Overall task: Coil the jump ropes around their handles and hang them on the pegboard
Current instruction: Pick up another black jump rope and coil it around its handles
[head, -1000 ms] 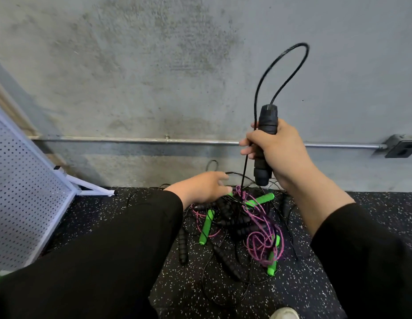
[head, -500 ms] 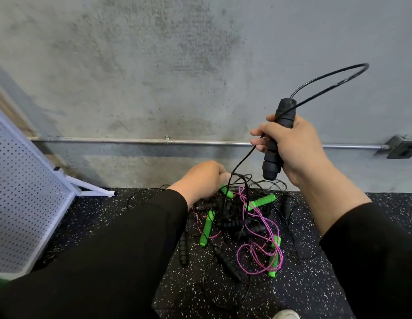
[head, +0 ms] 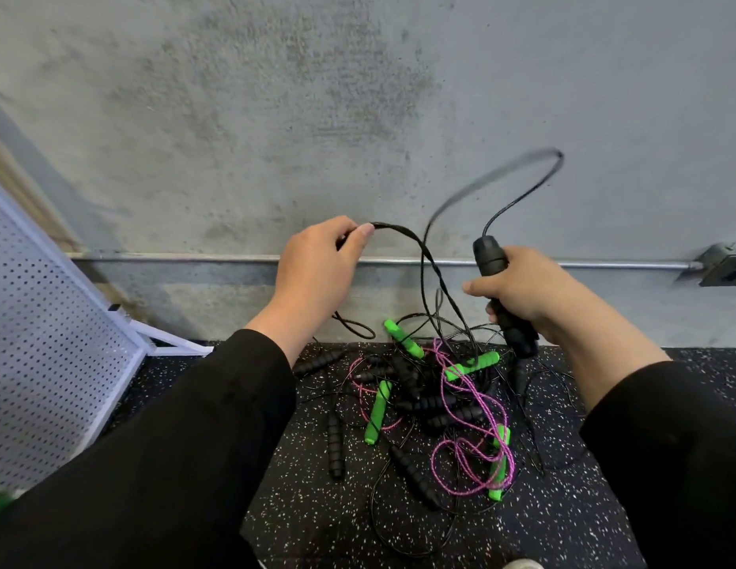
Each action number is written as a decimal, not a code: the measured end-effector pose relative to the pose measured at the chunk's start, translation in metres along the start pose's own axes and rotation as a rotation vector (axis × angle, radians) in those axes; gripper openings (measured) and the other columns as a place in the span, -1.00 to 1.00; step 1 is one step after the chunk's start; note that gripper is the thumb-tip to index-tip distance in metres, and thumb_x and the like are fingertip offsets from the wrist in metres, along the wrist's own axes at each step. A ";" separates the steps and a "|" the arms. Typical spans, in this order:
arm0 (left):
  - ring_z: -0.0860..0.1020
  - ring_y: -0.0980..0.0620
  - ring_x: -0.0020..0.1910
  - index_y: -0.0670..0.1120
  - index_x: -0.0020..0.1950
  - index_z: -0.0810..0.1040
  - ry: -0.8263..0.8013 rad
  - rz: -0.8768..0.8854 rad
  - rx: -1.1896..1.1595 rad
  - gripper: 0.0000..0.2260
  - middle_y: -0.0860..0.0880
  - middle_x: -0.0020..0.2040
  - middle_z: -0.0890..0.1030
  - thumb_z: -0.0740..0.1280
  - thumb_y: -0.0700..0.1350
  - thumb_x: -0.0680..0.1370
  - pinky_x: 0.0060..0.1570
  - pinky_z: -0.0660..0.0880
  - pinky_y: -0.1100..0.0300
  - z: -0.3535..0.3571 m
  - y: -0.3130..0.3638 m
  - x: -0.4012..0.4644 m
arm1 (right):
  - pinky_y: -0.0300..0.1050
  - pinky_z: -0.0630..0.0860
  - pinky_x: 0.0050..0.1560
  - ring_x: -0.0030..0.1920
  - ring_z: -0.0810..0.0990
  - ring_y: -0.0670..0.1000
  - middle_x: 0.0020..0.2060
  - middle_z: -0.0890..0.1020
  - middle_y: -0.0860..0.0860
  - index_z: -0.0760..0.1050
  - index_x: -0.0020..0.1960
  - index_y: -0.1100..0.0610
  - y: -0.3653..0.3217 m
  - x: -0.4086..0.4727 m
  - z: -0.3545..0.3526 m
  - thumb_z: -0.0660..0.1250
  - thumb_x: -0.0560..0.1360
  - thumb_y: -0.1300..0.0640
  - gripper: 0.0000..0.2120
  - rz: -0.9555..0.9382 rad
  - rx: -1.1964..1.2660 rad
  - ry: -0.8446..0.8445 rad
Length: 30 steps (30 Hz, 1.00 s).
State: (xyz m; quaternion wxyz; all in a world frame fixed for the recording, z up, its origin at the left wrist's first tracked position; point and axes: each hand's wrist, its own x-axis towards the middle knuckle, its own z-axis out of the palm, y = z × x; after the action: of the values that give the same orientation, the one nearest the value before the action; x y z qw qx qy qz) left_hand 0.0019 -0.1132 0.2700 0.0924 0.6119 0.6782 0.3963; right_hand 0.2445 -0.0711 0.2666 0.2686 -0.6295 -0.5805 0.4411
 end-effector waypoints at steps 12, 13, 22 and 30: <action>0.35 0.01 -0.39 0.04 -0.03 0.50 0.145 0.012 -0.278 -0.76 -0.08 -0.36 0.42 0.10 -0.01 0.74 -0.35 0.33 -0.04 -0.023 0.005 -0.001 | 0.04 0.62 -0.31 -0.38 0.64 0.13 -0.20 0.65 0.19 0.43 0.06 0.16 -0.009 -0.003 0.026 0.41 0.50 0.23 -0.80 -0.150 -0.203 -0.065; 0.34 0.01 -0.39 0.05 -0.07 0.47 0.156 0.023 -0.309 -0.76 -0.08 -0.36 0.40 0.10 -0.02 0.74 -0.33 0.32 -0.05 -0.025 0.008 -0.002 | 0.14 0.66 -0.25 -0.32 0.68 0.17 -0.15 0.67 0.18 0.43 0.08 0.14 -0.009 -0.004 0.030 0.42 0.49 0.22 -0.78 -0.171 -0.224 -0.078; 0.38 0.05 -0.32 0.05 -0.10 0.41 0.350 -0.010 -0.592 -0.73 0.07 -0.37 0.34 0.06 -0.02 0.75 -0.31 0.42 0.28 -0.044 0.020 -0.004 | 0.01 0.57 -0.31 -0.42 0.57 0.02 -0.19 0.72 0.15 0.43 0.14 0.15 -0.015 -0.007 0.051 0.45 0.50 0.22 -0.72 -0.265 -0.181 -0.187; 0.31 0.17 -0.40 0.08 -0.14 0.43 0.540 -0.089 -0.510 -0.74 0.08 -0.37 0.35 0.12 0.02 0.73 -0.33 0.31 0.27 -0.057 -0.003 0.005 | -0.13 0.40 -0.38 -0.38 0.50 0.06 -0.31 0.54 0.08 0.43 0.01 0.19 -0.019 -0.003 0.050 0.44 0.48 0.21 -0.79 -0.298 -0.243 -0.026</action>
State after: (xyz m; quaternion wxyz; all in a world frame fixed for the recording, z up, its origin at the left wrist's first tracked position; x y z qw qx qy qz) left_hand -0.0365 -0.1328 0.3079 0.0767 0.4128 0.5836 0.6950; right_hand 0.1919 -0.0789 0.2603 0.2454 -0.5585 -0.7199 0.3311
